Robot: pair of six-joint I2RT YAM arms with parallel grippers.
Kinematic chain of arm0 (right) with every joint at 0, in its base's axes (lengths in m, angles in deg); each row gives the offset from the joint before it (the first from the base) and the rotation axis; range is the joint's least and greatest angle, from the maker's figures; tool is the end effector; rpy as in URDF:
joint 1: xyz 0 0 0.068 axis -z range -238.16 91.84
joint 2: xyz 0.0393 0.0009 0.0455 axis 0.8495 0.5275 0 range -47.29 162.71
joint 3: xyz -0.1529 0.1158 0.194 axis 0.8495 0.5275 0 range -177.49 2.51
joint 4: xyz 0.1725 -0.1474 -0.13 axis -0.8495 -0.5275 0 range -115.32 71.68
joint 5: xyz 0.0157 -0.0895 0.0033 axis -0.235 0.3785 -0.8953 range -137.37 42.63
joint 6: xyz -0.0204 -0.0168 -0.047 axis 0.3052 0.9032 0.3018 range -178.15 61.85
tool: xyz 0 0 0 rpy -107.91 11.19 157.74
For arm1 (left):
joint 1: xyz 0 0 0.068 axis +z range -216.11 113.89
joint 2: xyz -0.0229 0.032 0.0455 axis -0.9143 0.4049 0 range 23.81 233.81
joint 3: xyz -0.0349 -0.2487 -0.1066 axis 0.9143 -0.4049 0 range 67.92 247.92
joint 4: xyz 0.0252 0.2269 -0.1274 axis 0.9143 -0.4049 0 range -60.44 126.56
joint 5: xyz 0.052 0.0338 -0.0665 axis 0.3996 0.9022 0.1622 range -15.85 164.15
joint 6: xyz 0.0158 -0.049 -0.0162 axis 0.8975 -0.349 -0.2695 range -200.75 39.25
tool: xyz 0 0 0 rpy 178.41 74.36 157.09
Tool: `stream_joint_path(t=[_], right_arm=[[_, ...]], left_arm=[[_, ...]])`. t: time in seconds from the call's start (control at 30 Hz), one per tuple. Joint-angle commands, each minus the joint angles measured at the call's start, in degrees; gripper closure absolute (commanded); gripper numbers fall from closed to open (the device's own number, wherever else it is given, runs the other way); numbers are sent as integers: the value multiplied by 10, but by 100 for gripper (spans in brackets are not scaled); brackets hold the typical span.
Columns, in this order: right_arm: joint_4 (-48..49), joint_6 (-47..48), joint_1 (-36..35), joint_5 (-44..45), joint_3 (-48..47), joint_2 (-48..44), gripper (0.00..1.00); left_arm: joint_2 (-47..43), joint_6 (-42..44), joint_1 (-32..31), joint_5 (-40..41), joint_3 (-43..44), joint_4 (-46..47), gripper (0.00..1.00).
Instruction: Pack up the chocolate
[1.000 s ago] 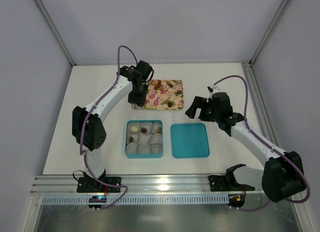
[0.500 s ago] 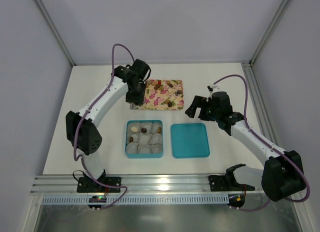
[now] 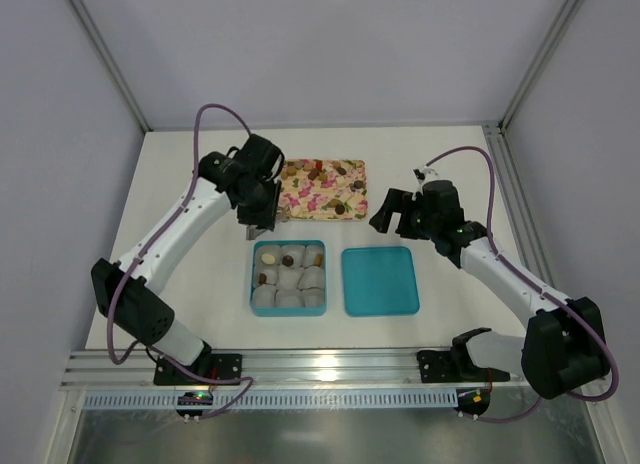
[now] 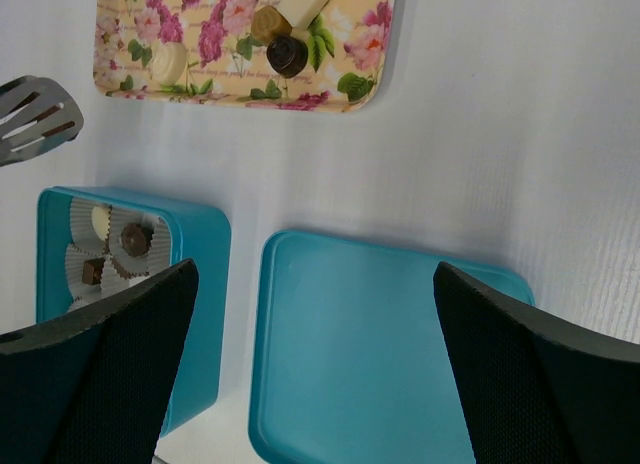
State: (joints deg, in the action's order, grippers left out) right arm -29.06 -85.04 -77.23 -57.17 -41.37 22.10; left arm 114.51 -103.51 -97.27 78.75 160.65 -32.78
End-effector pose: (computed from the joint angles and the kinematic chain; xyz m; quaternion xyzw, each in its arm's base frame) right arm 0.2457 0.0913 0.2448 0.0221 0.8893 0.2459 0.3849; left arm 0.2652 -0.1569 0.3451 0.0639 0.9776 -0.0541 0.1931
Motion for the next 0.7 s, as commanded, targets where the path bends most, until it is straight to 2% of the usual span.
stream_joint_path(t=[0.0,0.33,0.67], right_arm=[[17,3,-2,5,-27,7,0],[17,2,-4,15,-38,20,0],[11,3,-4,24,-37,22,0]], left_arm=[[-64,-15,-13,-28,-26,0,68],[-178,-36,-46,-43,-123,-14,67],[-242,-48,-73,-78,-193,-27,67]])
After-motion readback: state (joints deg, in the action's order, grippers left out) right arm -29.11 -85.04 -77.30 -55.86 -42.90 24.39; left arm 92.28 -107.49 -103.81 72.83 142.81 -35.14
